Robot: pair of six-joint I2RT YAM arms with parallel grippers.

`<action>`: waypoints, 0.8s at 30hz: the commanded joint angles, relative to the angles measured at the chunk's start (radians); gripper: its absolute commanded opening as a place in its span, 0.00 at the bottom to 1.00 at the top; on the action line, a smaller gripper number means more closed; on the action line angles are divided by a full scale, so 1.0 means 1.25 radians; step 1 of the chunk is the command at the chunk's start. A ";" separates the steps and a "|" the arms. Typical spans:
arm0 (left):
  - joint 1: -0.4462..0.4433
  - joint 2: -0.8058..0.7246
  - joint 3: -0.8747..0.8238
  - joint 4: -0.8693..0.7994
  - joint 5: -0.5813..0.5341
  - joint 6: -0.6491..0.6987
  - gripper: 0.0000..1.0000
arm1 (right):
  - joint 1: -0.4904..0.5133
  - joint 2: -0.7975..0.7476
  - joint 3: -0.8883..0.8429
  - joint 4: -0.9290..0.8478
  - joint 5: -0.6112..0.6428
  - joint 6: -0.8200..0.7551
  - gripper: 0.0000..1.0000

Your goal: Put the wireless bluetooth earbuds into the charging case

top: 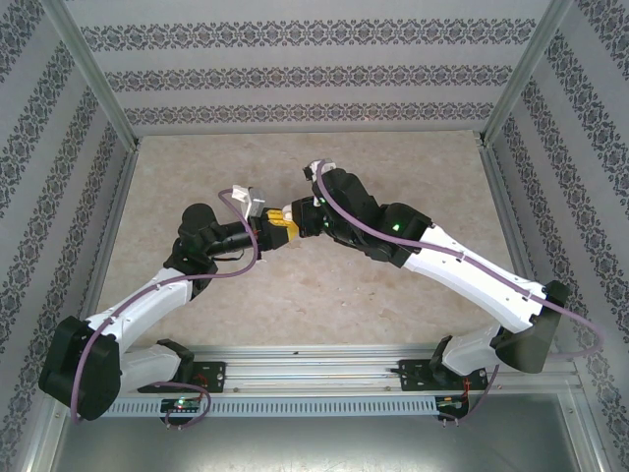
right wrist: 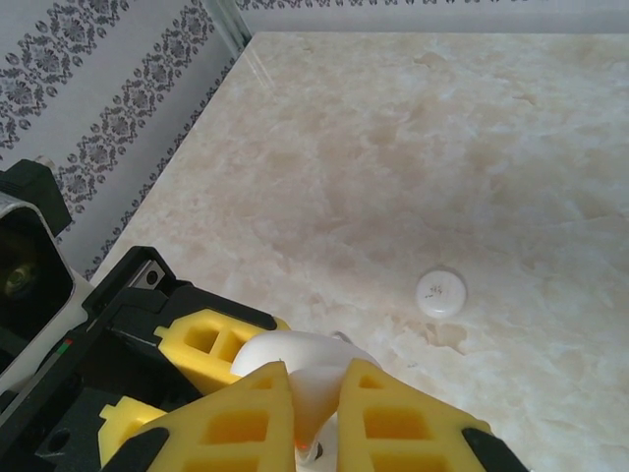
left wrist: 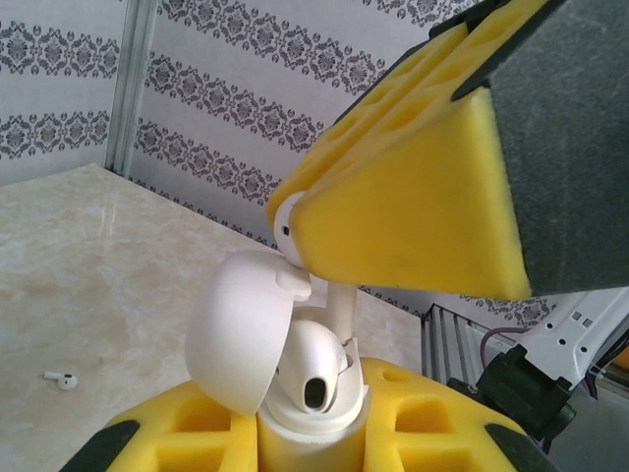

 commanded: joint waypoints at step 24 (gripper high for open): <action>-0.003 0.013 0.013 0.396 0.054 -0.098 0.00 | -0.016 -0.062 -0.010 -0.106 -0.042 0.041 0.12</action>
